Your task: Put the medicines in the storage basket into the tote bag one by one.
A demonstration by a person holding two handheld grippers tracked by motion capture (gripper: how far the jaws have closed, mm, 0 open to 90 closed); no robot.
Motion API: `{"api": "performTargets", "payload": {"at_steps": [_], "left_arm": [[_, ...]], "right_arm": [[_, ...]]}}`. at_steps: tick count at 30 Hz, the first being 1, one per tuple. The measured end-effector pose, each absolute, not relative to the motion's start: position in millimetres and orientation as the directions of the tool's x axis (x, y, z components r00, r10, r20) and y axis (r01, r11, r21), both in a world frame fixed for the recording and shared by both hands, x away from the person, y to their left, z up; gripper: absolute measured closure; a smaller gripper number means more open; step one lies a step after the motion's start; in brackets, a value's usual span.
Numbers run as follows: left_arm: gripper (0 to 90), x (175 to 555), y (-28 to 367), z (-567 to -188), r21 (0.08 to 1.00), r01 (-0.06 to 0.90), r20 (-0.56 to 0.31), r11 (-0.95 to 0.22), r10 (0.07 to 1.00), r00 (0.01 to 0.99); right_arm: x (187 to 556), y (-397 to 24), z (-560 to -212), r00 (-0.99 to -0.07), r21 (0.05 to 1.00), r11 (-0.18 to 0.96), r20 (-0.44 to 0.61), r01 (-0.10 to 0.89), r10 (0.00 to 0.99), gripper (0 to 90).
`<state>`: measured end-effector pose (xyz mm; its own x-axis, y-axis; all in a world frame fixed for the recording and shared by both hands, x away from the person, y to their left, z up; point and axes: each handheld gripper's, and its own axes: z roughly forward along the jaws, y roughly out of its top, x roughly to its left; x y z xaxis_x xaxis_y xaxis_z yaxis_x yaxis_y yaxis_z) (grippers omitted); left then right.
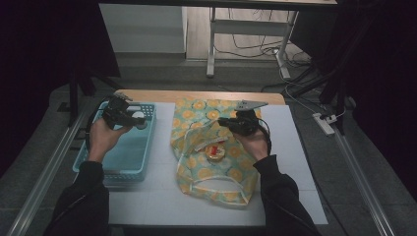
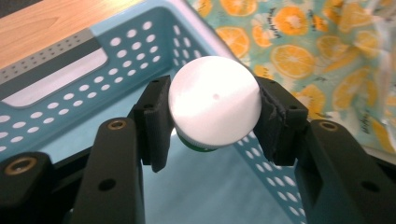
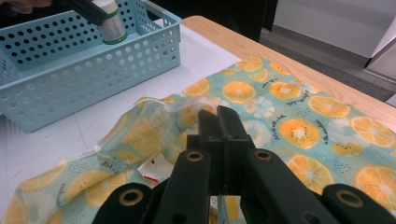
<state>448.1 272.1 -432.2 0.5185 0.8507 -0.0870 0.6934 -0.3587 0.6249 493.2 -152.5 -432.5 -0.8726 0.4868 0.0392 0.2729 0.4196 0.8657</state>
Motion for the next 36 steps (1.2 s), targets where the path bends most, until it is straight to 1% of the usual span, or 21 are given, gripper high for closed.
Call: {"api": "performTargets", "payload": {"at_steps": [7, 20, 36], "left_arm": [[50.9, 439.4, 258.8, -423.9, 0.642, 0.663, -0.084, -0.385, 0.824, 0.56], [50.9, 427.8, 223.9, -413.3, 0.668, 0.592, -0.082, -0.452, 0.745, 0.662], [50.9, 422.5, 166.8, -419.2, 0.68, 0.509, -0.094, -0.528, 0.625, 0.775]], "right_arm": [[493.2, -152.0, -433.1, -0.873, 0.866, 0.419, 0.04, 0.274, 0.487, 90.0], [492.8, -152.5, -432.0, -0.872, 0.868, 0.415, 0.04, 0.271, 0.488, 90.0], [493.6, -153.3, -432.3, -0.871, 0.868, 0.414, 0.041, 0.274, 0.489, 90.0]]}}
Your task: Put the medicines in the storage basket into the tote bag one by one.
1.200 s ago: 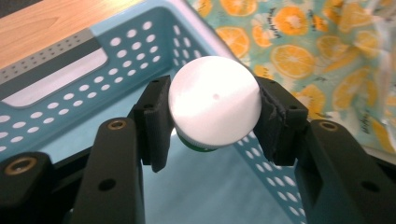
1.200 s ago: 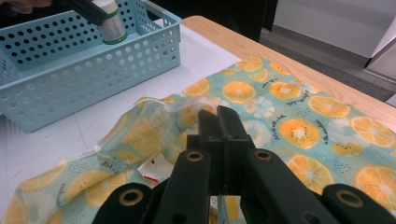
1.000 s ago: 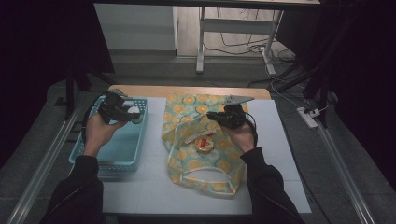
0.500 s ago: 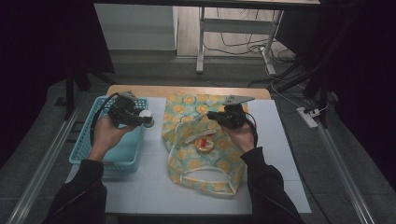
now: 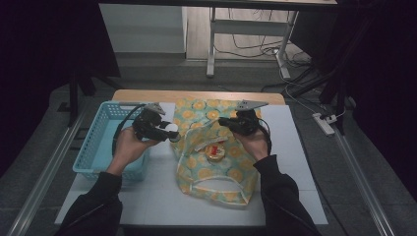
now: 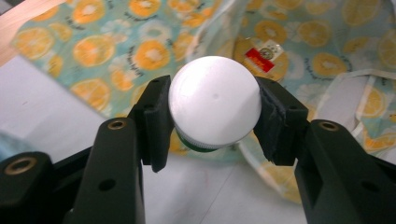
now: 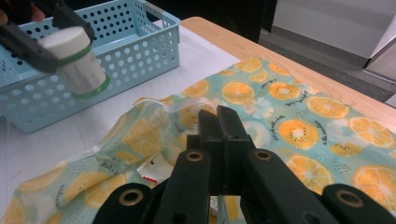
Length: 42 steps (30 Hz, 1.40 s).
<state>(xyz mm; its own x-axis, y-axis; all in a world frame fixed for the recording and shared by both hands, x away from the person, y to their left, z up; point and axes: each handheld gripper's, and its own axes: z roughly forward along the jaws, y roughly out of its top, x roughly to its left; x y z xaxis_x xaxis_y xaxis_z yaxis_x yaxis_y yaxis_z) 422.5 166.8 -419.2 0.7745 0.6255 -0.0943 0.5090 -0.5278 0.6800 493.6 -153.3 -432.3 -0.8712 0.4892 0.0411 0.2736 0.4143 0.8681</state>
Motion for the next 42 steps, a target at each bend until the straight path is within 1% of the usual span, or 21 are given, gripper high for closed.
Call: {"api": "performTargets", "payload": {"at_steps": [15, 21, 29, 33, 42], "left_arm": [[50.9, 428.5, 116.9, -423.3, 0.691, 0.446, -0.083, -0.569, 0.55, 0.831], [50.9, 429.9, 97.5, -425.3, 0.686, 0.416, -0.055, -0.597, 0.528, 0.848], [50.8, 435.3, 74.3, -430.5, 0.684, 0.4, -0.05, -0.61, 0.509, 0.86], [50.8, 437.3, 61.1, -434.6, 0.673, 0.387, -0.032, -0.63, 0.498, 0.867], [50.8, 444.7, 41.4, -447.4, 0.661, 0.39, -0.032, -0.641, 0.494, 0.869]], "right_arm": [[493.5, -154.0, -431.7, -0.872, 0.869, 0.412, 0.041, 0.272, 0.488, 90.0], [493.3, -153.9, -431.5, -0.872, 0.87, 0.412, 0.041, 0.271, 0.487, 90.0], [493.2, -153.8, -431.6, -0.874, 0.87, 0.413, 0.04, 0.269, 0.485, 90.0], [493.2, -153.6, -431.8, -0.873, 0.869, 0.414, 0.041, 0.271, 0.486, 90.0], [493.0, -153.2, -432.2, -0.874, 0.868, 0.416, 0.04, 0.271, 0.485, 89.9]]}}
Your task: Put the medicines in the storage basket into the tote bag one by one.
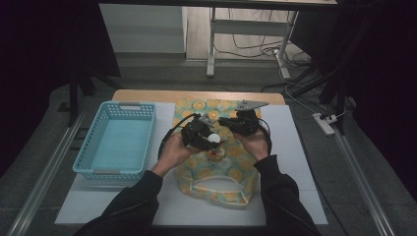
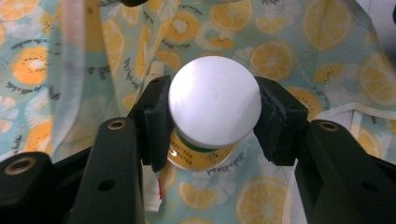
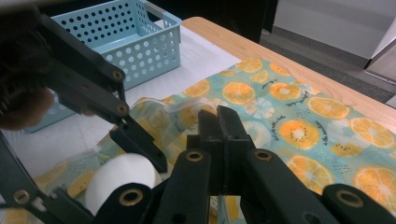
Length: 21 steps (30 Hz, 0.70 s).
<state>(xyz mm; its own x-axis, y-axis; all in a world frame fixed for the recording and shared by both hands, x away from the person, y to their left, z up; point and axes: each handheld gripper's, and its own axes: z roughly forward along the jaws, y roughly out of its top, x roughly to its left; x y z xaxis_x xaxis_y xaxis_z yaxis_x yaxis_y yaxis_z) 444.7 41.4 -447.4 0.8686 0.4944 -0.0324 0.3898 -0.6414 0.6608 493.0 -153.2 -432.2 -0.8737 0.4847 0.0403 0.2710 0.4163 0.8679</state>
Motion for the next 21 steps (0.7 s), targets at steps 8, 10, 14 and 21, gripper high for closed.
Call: {"api": "performTargets", "payload": {"at_steps": [8, 10, 14, 21], "left_arm": [[50.7, 449.8, 31.6, -460.0, 0.643, 0.399, -0.017, -0.654, 0.508, 0.861], [50.7, 451.1, 29.9, -463.4, 0.639, 0.403, -0.018, -0.655, 0.511, 0.859], [50.7, 454.2, 26.8, -470.4, 0.627, 0.414, -0.023, -0.66, 0.516, 0.857], [49.8, 457.2, 26.1, -474.3, 0.633, 0.426, -0.047, -0.646, 0.517, 0.855]], "right_arm": [[492.8, -151.9, -432.9, -0.876, 0.867, 0.421, 0.036, 0.268, 0.482, 90.0], [492.8, -152.1, -432.7, -0.876, 0.867, 0.421, 0.036, 0.267, 0.481, 90.0], [492.9, -152.4, -432.7, -0.875, 0.866, 0.421, 0.038, 0.27, 0.483, 89.9], [492.8, -152.7, -432.5, -0.876, 0.867, 0.42, 0.037, 0.268, 0.481, 89.9]]}}
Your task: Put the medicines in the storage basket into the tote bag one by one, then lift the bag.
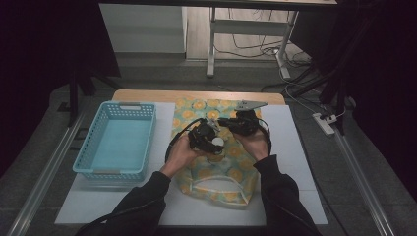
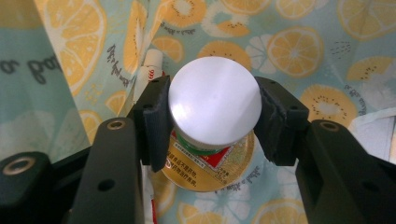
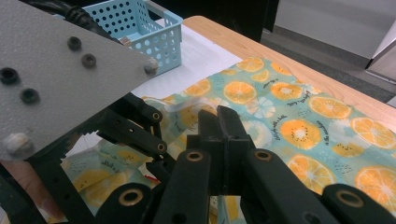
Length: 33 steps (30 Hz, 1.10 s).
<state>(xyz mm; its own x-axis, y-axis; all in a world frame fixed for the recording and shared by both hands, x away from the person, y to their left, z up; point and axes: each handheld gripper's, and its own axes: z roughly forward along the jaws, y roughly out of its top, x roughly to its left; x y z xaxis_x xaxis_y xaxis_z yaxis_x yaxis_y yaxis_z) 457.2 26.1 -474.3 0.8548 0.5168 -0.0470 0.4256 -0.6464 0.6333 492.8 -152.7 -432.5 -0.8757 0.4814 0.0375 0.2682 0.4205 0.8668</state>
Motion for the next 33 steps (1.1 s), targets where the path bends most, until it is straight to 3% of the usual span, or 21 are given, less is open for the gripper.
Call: {"api": "performTargets", "payload": {"at_steps": [13, 20, 33], "left_arm": [[16.9, 445.8, 34.2, -460.7, 0.684, 0.413, -0.061, -0.601, 0.518, 0.853], [8.4, 436.4, 45.9, -455.4, 0.715, 0.429, -0.102, -0.552, 0.525, 0.845], [0.2, 420.8, 64.3, -457.7, 0.742, 0.452, -0.176, -0.496, 0.506, 0.844]], "right_arm": [[492.6, -153.5, -432.1, -0.876, 0.867, 0.421, 0.035, 0.266, 0.481, 89.9], [492.4, -153.1, -432.3, -0.876, 0.866, 0.422, 0.036, 0.268, 0.481, 89.9], [492.4, -152.9, -432.8, -0.876, 0.866, 0.424, 0.032, 0.265, 0.481, 89.9]]}}
